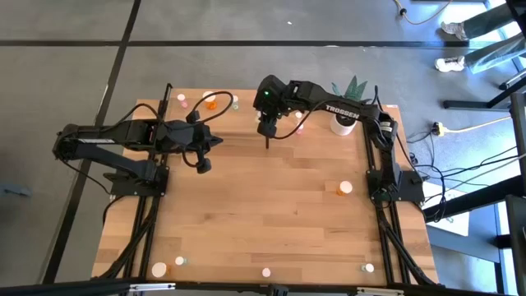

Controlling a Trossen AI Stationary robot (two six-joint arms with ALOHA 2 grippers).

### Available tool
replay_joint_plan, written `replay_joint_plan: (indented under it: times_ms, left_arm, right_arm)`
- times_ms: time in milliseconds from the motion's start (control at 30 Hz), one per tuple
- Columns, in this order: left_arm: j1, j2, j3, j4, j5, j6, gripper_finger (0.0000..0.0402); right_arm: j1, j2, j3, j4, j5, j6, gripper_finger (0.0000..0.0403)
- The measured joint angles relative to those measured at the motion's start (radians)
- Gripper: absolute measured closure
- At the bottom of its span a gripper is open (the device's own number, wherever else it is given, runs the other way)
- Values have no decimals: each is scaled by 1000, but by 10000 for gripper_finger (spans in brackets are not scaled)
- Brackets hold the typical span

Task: Pick and place medicine bottles onto shelf by color
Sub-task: Put the bottom yellow pill bottle on the shelf aligned with the other yellow pill bottle

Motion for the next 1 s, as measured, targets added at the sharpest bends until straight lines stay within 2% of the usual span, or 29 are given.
replay_joint_plan:
  times_ms: [1000]
  left_arm:
    - [0, 0, 0, -1, 0, 0, 401]
  right_arm:
    - [0, 1, 0, 0, -1, -19, 264]
